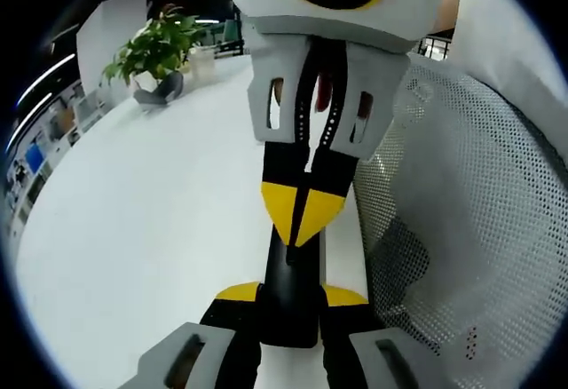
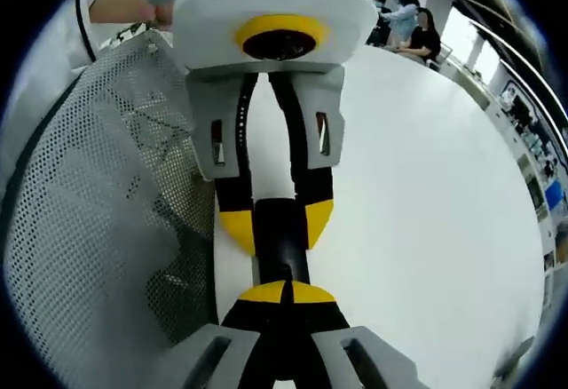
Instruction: Press the specified remote control buttons in sequence, fully releasing each button before pressing the next.
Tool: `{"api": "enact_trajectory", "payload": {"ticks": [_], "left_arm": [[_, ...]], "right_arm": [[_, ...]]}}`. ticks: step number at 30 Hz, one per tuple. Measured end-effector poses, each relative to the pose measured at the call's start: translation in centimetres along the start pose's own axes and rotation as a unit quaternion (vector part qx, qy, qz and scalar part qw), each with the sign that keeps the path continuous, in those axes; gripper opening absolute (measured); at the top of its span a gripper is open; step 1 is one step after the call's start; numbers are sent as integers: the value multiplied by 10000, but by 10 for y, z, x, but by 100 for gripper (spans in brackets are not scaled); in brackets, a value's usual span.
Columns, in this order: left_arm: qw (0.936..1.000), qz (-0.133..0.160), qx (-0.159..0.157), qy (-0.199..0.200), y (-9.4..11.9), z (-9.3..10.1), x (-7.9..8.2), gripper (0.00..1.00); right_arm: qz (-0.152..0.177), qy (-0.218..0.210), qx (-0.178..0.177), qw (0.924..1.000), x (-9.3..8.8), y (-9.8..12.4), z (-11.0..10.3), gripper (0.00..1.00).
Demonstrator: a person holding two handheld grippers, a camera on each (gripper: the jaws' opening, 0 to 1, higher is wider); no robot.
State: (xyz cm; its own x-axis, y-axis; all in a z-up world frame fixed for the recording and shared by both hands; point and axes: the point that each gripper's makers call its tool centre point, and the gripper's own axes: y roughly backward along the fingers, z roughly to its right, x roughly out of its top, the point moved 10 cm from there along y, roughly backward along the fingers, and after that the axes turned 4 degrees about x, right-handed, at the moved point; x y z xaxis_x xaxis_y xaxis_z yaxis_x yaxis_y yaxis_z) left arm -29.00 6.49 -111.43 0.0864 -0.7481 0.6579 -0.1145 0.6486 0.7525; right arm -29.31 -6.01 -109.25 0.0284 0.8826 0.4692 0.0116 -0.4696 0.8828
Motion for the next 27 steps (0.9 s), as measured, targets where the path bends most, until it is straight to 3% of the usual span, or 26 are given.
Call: {"api": "enact_trajectory", "payload": {"ticks": [4, 9, 17, 22, 27], "left_arm": [[10000, 16, 15, 17, 0, 0, 0, 24], [10000, 32, 11, 13, 0, 0, -1, 24], [10000, 93, -3, -4, 0, 0, -2, 24], [9999, -33, -48, -88, -1, 0, 2, 24], [10000, -2, -43, -58, 0, 0, 0, 24]], "right_arm": [[116, -29, -4, 9999, 5, 2, 1, 0], [-117, 180, 107, 9997, 2, -5, 0, 0], [-194, 419, 31, 9989, 5, -6, 0, 0], [-130, 52, 72, 9999, 5, -5, 3, 0], [-62, 38, -9, 10000, 3, -5, 0, 0]]}}
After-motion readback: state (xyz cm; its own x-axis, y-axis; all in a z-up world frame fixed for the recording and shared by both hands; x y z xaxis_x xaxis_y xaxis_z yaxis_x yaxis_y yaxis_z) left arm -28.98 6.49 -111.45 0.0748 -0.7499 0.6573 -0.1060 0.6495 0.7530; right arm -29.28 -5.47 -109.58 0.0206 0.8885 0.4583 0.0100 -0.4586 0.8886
